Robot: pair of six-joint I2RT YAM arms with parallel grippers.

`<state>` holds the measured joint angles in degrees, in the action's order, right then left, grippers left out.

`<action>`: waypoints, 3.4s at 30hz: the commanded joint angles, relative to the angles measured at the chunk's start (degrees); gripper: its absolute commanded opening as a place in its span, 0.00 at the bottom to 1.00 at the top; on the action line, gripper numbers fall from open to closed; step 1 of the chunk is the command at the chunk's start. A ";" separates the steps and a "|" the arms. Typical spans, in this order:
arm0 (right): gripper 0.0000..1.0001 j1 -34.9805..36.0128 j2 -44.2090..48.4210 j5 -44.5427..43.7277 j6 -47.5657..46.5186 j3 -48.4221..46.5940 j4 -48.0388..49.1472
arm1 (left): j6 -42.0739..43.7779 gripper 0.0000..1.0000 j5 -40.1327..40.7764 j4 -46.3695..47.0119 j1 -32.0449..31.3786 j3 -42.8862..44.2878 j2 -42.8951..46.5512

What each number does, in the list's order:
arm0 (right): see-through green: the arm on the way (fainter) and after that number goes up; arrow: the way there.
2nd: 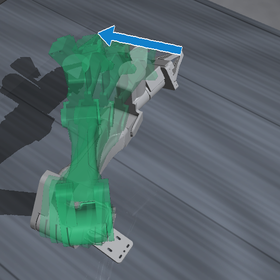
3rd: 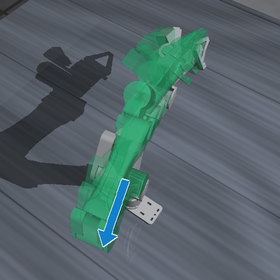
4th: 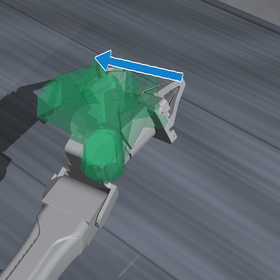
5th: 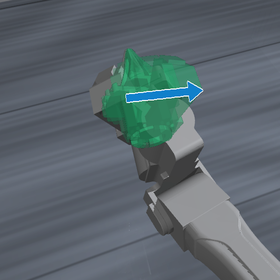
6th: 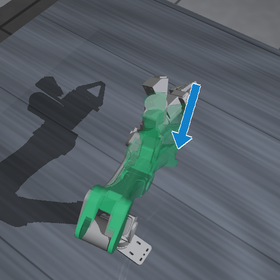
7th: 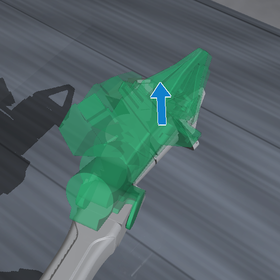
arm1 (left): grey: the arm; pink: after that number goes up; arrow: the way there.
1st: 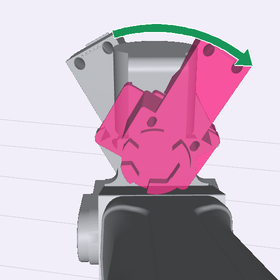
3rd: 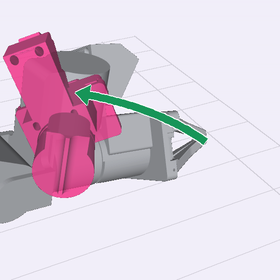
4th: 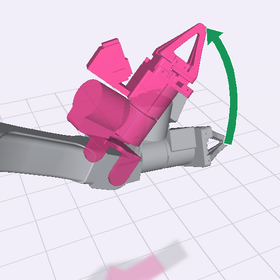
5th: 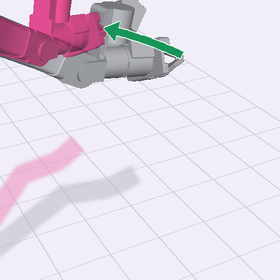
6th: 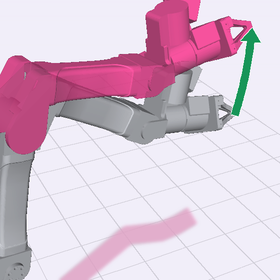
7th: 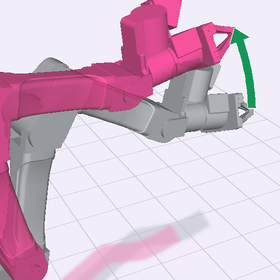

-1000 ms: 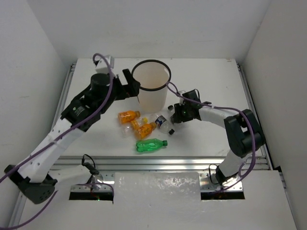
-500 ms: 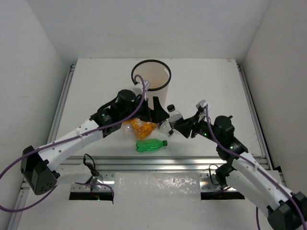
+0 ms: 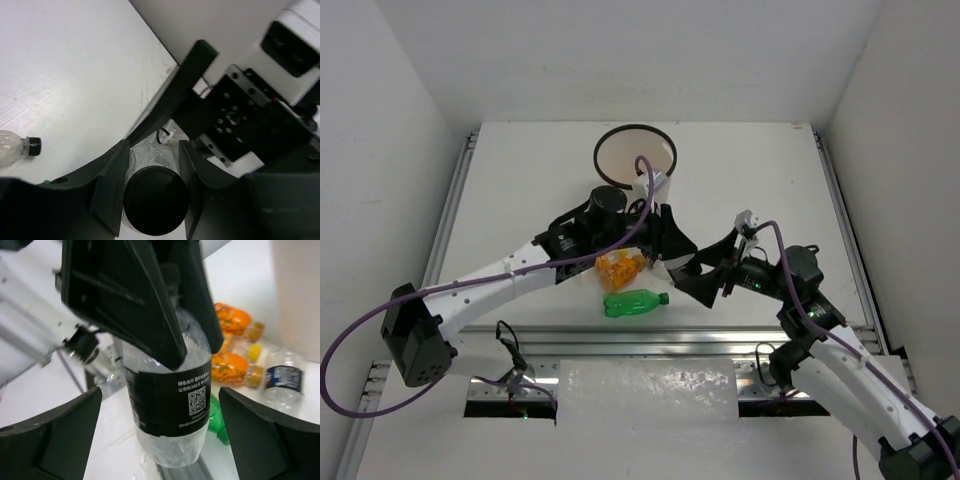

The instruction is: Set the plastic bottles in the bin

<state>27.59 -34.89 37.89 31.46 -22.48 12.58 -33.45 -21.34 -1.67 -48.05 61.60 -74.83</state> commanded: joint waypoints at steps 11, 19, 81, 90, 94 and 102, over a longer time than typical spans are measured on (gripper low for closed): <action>0.99 0.44 -4.03 -39.91 -1.05 -10.21 -31.30 | 7.60 0.00 42.43 -28.12 14.64 37.96 -9.62; 0.99 0.53 -23.79 -32.18 -7.81 -14.33 -23.57 | 11.13 0.11 37.17 -37.08 21.16 59.59 -32.12; 0.24 3.61 1.23 -10.10 -4.93 -10.04 -11.35 | -7.76 0.00 -0.45 14.78 2.35 0.08 -2.24; 0.99 3.61 3.08 -41.65 0.52 -12.59 -33.48 | 3.28 0.00 40.41 -16.64 2.70 23.06 -2.51; 0.99 3.61 2.29 -41.93 1.58 -9.96 -35.08 | 7.26 0.00 47.62 -24.51 8.84 35.67 -10.41; 0.99 4.48 -7.52 -22.17 0.28 -5.11 -23.92 | 11.83 0.99 44.74 -30.83 17.29 56.06 -28.43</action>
<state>31.29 -37.43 6.96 32.56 -27.05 -17.61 -25.10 23.42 -26.30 -31.33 110.50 -97.01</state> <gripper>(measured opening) 0.986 0.871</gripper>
